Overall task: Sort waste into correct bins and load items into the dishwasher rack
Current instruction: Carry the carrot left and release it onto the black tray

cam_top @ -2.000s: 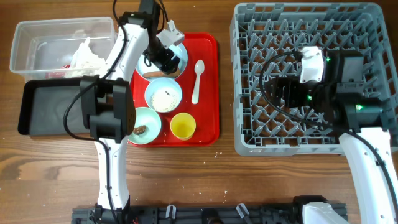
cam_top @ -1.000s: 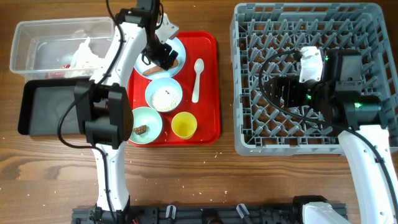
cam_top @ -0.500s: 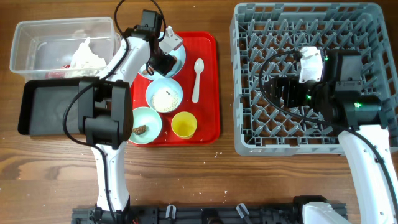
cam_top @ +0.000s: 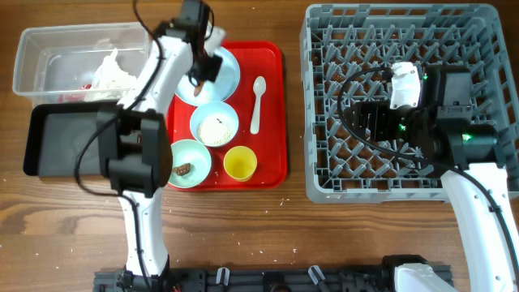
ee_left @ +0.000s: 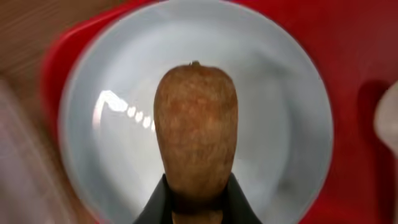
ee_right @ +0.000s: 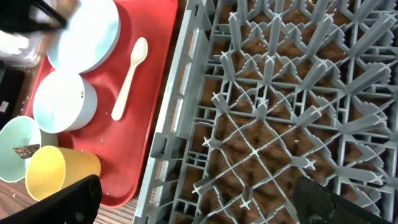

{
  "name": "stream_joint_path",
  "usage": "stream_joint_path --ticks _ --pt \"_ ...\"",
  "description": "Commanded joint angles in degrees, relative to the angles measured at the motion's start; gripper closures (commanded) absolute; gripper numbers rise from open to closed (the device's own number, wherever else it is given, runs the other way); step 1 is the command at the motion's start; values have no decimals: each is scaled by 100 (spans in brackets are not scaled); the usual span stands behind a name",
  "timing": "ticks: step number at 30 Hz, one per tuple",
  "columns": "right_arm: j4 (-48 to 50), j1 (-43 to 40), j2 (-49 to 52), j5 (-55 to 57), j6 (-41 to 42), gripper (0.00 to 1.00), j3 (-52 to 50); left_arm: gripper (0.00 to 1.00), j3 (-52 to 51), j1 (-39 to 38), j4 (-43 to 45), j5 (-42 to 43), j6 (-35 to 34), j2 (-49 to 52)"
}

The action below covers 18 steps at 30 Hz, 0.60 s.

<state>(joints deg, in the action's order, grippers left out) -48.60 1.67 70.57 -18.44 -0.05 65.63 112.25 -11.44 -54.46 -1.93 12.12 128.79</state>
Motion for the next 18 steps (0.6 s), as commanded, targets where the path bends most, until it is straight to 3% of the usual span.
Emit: stream_joint_path --ticks 1,4,7,11,14,18 --pt "13 20 59 -103 68 0 105 96 774 9 -599 -463 -1314 -1307" --pt "13 20 59 -101 66 0 105 96 776 131 -1244 -837 -2210 -2020" --pt "13 20 59 -101 66 0 105 96 774 555 -2437 -1902 -4214 -2339" --pt "17 20 59 -101 68 0 105 96 562 1434 -3735 -2583 -7215 -2304" --pt "13 20 59 -101 72 0 105 95 -260 2168 -3849 -2509 -8854 -2304" --pt "15 20 59 -101 175 0 105 92 -1679 2640 -2767 -2315 -9403 -2304"
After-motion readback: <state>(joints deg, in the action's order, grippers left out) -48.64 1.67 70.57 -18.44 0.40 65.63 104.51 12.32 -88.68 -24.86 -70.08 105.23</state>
